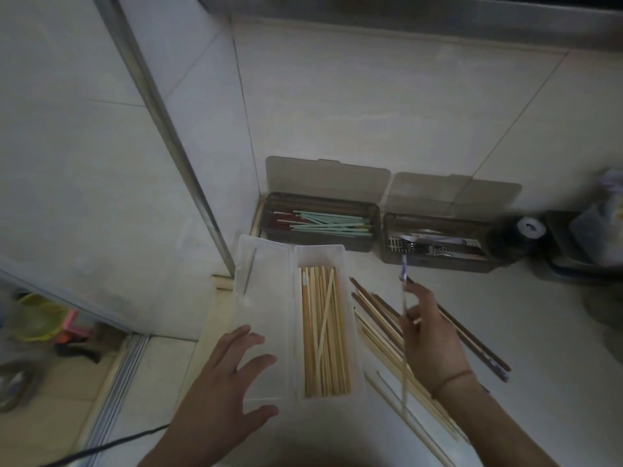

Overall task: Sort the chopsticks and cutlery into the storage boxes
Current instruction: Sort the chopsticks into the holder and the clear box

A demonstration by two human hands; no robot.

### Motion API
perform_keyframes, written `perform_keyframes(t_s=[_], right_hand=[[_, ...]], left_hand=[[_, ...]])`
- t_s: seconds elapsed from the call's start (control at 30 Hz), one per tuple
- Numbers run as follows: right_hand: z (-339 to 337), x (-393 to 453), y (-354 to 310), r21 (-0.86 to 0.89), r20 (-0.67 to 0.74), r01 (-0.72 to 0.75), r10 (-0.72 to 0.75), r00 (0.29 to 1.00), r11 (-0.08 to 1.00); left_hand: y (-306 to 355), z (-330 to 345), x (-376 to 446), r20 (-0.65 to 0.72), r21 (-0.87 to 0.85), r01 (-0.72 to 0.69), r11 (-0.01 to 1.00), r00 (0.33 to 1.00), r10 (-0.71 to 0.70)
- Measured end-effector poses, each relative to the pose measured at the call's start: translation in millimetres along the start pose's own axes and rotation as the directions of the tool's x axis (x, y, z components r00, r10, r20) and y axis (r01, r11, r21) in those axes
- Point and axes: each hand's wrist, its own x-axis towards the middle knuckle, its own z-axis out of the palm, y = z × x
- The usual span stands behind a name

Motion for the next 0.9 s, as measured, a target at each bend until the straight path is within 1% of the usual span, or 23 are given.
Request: perform_keyframes(t_s=[0.07,0.1,0.17,0.2,0.27,0.33,0.37,0.4,0.43,0.47,0.57,0.6,0.63,0.67,0.7,0.73,0.77,0.8,0.83,0.87,0.9], right_hand=[[7,10,-20,0.086,-0.077,0.106,-0.099,0.992,0.991],[16,15,-30,0.138,-0.082,0.159,-0.148,0.986,0.978],[36,23,-49,0.209,-0.037,0.236,-0.234,0.972,0.949],[47,27,-55,0.207,0.002,0.266,-0.272,0.962,0.941],[69,36,-65,0.125,0.113,0.288,-0.302,0.947,0.950],[89,41,-67,-0.067,0.241,0.322,-0.298,0.924,0.944],[97,42,-65,-0.200,0.301,0.375,-0.308,0.903,0.905],[102,41,-64,-0.331,0.359,0.427,-0.306,0.882,0.841],[105,39,-62,-0.421,0.399,0.466,-0.302,0.866,0.779],[107,37,-62,-0.470,0.422,0.490,-0.301,0.855,0.734],[108,33,-58,-0.529,0.494,0.525,-0.261,0.829,0.666],[106,30,-58,-0.523,0.521,0.541,-0.256,0.814,0.658],[103,27,-56,-0.488,0.527,0.561,-0.287,0.800,0.668],[98,23,-53,-0.415,0.505,0.584,-0.357,0.785,0.698],[92,17,-48,-0.306,0.439,0.611,-0.461,0.771,0.730],[85,11,-40,-0.198,0.314,0.622,-0.552,0.772,0.758],[77,4,-29,-0.123,0.174,0.610,-0.588,0.790,0.783],[69,-4,-14,-0.085,0.054,0.570,-0.567,0.822,0.818],[61,-12,2,-0.083,-0.018,0.501,-0.504,0.863,0.861],[55,-21,20,-0.115,-0.052,0.426,-0.433,0.900,0.898],[50,-30,38,-0.163,-0.058,0.367,-0.380,0.923,0.916]], left_hand=[[-2,3,0,-0.014,0.002,-0.019,1.000,1.000,0.019],[-3,4,0,-0.025,-0.003,-0.026,1.000,0.999,0.026],[-6,6,-1,-0.042,-0.010,-0.034,0.999,0.999,0.034],[-6,6,-1,-0.048,-0.011,-0.039,0.999,0.998,0.038],[-7,8,-1,-0.059,-0.016,-0.047,0.999,0.997,0.046],[-7,8,0,-0.062,-0.017,-0.045,0.999,0.997,0.044],[-7,8,0,-0.063,-0.016,-0.045,0.999,0.997,0.044],[-6,7,0,-0.064,-0.016,-0.045,0.999,0.997,0.044],[-6,7,0,-0.064,-0.015,-0.047,0.999,0.997,0.046],[-6,7,0,-0.064,-0.011,-0.048,0.999,0.997,0.047],[-5,6,0,-0.062,0.001,-0.048,0.999,0.997,0.048],[-5,6,0,-0.060,0.002,-0.049,0.999,0.997,0.049],[-5,5,1,-0.061,-0.001,-0.050,0.999,0.997,0.050],[-5,5,1,-0.062,-0.009,-0.052,0.999,0.997,0.051],[-5,5,1,-0.065,-0.018,-0.054,0.998,0.997,0.053],[-6,5,1,-0.066,-0.022,-0.057,0.998,0.996,0.055],[-6,5,1,-0.066,-0.023,-0.060,0.998,0.996,0.059],[-6,5,1,-0.067,-0.027,-0.063,0.998,0.996,0.061],[-6,5,0,-0.069,-0.035,-0.065,0.997,0.996,0.062],[-7,6,0,-0.072,-0.046,-0.066,0.997,0.995,0.063],[-7,6,0,-0.076,-0.055,-0.069,0.996,0.995,0.064]])
